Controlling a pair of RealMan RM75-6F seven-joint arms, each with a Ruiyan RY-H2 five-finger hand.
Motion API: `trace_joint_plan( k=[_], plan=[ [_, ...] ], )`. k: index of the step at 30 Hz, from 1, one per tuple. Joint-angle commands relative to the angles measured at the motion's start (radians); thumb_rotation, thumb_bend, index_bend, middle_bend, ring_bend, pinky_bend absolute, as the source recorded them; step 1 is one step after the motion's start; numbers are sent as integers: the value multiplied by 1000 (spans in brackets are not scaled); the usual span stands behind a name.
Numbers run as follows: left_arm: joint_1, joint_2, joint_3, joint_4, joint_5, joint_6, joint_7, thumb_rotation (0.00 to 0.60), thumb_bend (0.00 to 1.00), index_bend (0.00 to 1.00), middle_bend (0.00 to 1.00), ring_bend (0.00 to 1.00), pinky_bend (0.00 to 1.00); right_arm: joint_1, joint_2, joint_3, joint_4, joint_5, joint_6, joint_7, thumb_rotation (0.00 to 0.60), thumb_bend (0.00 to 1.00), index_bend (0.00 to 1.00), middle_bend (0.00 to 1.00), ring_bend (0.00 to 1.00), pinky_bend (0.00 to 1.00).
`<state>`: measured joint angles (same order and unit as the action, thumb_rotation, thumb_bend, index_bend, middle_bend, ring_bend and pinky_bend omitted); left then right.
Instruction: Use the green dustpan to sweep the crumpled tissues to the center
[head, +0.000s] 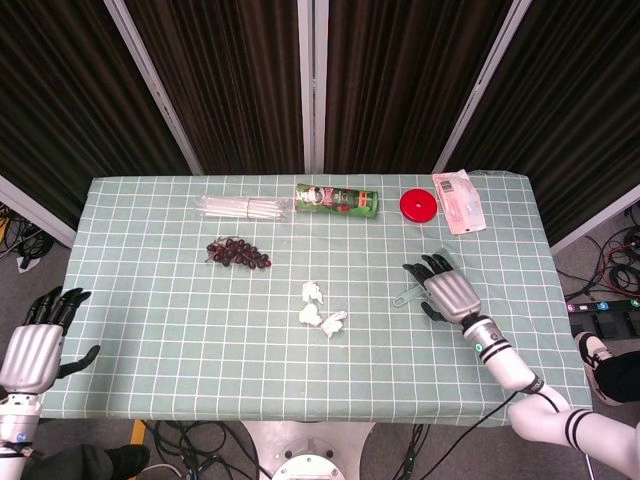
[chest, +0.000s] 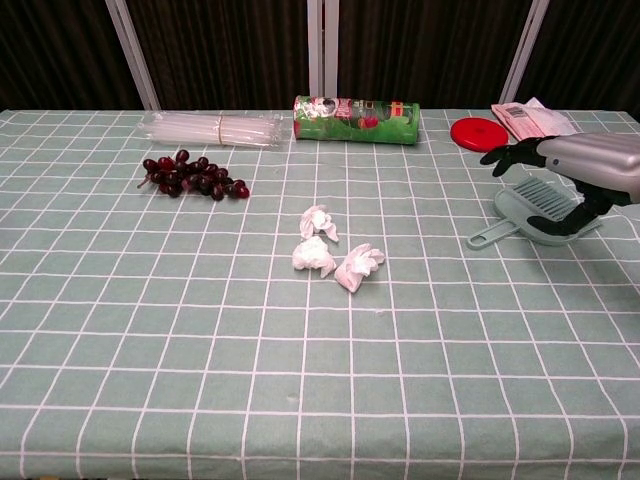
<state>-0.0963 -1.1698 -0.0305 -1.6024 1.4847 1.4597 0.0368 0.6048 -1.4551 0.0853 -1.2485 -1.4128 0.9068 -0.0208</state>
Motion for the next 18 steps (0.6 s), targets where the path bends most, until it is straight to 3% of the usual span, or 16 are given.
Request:
trace_joint_plan(
  k=[1, 6, 11, 18],
  plan=[
    [0, -3, -2, 6, -1, 3, 7, 600, 223, 151, 123, 58, 115, -88, 86, -5, -107, -7, 146, 15, 600, 327, 69, 143, 0, 0],
    [-3, -16, -12, 24, -11, 7, 35, 600, 224, 151, 123, 58, 115, -244, 233, -9, -256, 5, 380, 19, 600, 322, 53, 133, 0, 0],
    [-3, -27, -16, 31, -12, 14, 50, 600, 223, 151, 123, 58, 115, -390, 324, -35, -354, -10, 577, 24, 600, 293, 4, 88, 0, 0],
    [-4, -26, -20, 10, -4, 27, 69, 600, 223, 151, 123, 58, 115, -481, 340, -69, -386, -47, 664, 63, 600, 294, 0, 85, 0, 0]
  ],
)
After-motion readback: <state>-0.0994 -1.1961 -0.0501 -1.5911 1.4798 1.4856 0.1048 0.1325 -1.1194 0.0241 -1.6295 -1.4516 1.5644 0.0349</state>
